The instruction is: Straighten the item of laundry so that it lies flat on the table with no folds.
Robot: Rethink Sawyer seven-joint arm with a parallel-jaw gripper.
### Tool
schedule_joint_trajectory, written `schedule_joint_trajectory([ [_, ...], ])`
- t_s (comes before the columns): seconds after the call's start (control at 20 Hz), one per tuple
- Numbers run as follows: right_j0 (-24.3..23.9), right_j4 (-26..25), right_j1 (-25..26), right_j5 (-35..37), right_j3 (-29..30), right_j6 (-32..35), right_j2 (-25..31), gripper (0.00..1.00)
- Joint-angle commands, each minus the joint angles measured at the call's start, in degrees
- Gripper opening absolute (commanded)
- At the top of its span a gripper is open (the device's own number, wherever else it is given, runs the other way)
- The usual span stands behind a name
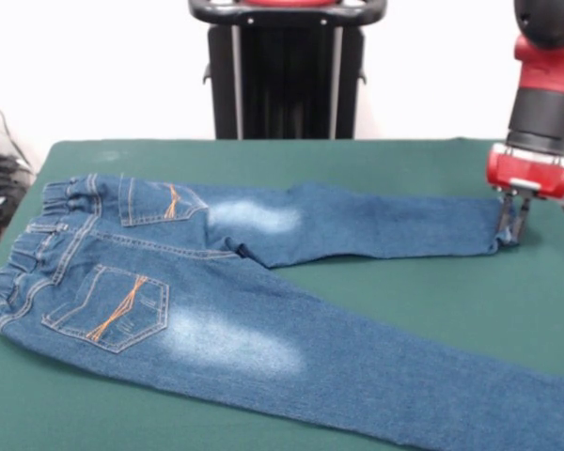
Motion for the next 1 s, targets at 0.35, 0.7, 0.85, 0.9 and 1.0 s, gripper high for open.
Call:
schedule_joint_trajectory([
  [0.35,1.56,5.72,3.36,1.77,-1.66,1.96,6.55,0.00],
  [0.7,1.04,5.34,3.46,0.92,-1.42,1.56,7.00,0.00],
  [0.85,1.30,5.51,3.59,0.03,-1.34,2.13,6.42,1.00],
  [0.9,1.62,5.49,3.69,-0.10,-1.47,2.27,5.93,1.00],
  [1.0,0.77,6.25,3.21,-0.06,-0.59,2.52,7.24,1.00],
])
